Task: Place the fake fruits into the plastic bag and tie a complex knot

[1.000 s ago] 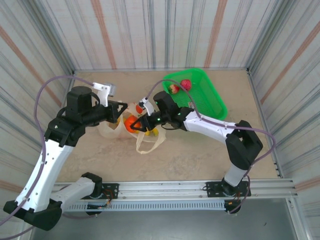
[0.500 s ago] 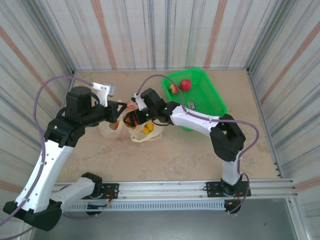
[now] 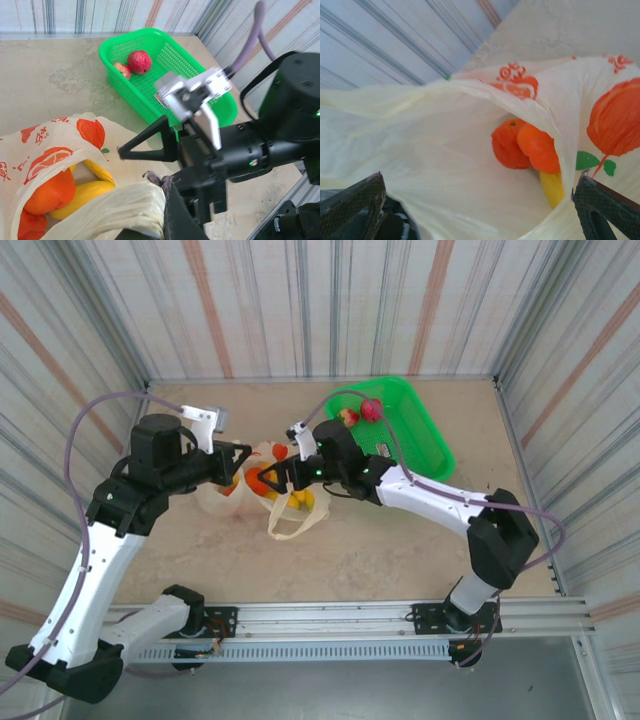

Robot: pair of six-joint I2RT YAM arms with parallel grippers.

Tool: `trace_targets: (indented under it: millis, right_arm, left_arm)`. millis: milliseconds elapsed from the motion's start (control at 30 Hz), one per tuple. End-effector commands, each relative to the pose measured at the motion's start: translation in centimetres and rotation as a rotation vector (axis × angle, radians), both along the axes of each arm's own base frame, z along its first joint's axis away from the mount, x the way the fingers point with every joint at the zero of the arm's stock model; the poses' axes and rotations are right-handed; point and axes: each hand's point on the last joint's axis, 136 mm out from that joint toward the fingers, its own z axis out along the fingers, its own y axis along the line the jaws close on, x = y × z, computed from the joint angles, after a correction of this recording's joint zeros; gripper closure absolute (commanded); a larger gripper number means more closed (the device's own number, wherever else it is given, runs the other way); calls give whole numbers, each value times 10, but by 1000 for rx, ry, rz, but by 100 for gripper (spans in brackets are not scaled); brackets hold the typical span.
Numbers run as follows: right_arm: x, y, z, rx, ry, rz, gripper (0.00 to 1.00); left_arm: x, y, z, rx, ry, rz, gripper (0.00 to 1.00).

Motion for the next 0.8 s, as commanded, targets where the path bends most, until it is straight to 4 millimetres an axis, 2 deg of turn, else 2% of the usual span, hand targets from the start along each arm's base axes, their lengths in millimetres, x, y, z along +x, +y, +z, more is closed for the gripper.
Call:
trace_targets:
  millis: [0,200,367,533,633,767]
  right_arm:
    - [-1,-15,44,133,-42,-16,0]
    - [4,-66,60,196,-56,-72,12]
    - [27,-120,57,168,-56,-240,15]
    - [82,-197,13,-46,37,-589,13]
    - [112,-226,-10,-180,48,-697,12]
    - [161,-253,-41,-305,45,-779,9]
  left_arm:
    - [-8,6,5,8,-19,9,100]
    - [-10,7,3,10,-17,10,100]
    - [-10,6,1,11,-14,10,100]
    - [-7,1,-3,-3,-3,-9,100]
    - [-6,-3,-5,-16,3,-24,100]
    - [-4,-5,-4,-19,1,-33,100]
